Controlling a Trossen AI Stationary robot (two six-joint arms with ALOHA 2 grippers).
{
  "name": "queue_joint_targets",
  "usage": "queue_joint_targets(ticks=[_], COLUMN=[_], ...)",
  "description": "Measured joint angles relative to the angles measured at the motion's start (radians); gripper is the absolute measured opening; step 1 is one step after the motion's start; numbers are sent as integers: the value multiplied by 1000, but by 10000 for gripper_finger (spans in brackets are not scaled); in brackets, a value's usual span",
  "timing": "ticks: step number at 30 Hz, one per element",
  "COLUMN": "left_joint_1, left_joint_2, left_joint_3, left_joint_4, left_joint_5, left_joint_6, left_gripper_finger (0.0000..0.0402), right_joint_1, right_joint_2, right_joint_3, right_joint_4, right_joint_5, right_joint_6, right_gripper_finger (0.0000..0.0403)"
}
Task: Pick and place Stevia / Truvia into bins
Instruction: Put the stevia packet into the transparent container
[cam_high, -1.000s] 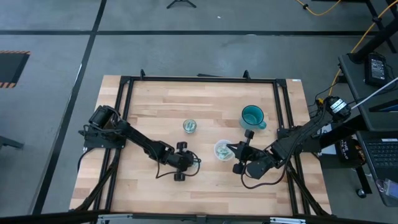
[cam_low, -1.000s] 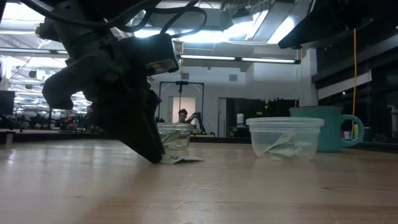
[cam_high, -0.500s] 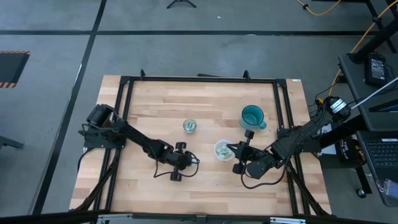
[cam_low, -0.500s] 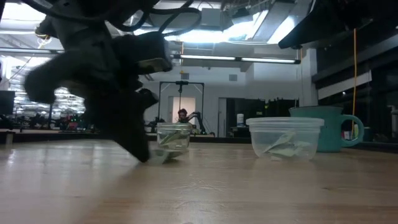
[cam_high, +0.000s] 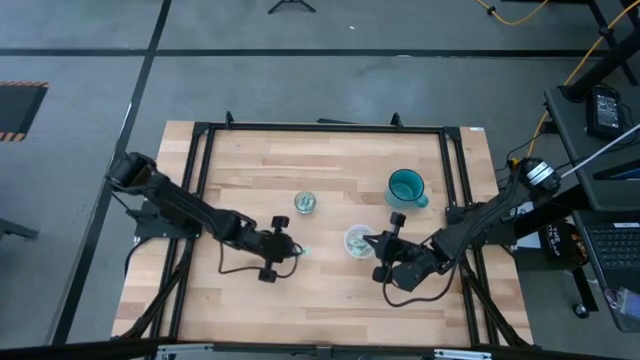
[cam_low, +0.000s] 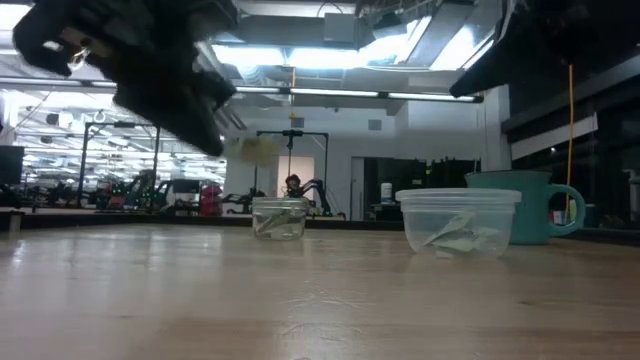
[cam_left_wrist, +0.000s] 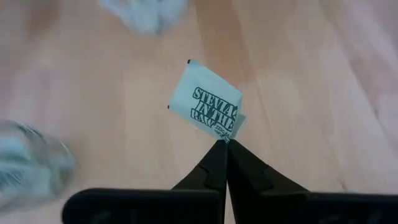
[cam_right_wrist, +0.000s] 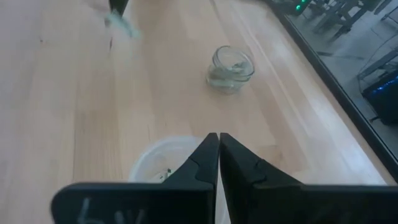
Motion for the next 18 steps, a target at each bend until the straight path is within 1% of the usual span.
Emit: queue_joint_targets(ticks=[3, 6, 8, 11, 13, 18], left_joint_1=[1, 2, 3, 24, 51, 108], left_joint_2=[-61, -90, -92, -89, -86, -86], left_joint_3=[-60, -126, -159, -191, -192, -192], left_joint_4=[113, 258, 359, 444, 459, 484], left_joint_5=[-32, -36, -30, 7, 42, 111], left_joint_6=[49, 118, 173, 208, 208, 225], left_gripper_finger=[1, 2, 1, 1, 2, 1], right_joint_1=[0, -3, -13, -42, -70, -155], right_joint_2=[16, 23, 23, 21, 21, 21], right_joint_3=[0, 0, 0, 0, 0, 0], right_joint_4=[0, 10, 49, 135, 204, 346], right_joint_5=[1, 2, 6, -7, -66, -300], right_joint_6=[-1, -3, -11, -112, -207, -376], right_gripper_finger=[19, 19, 19, 19, 19, 19])
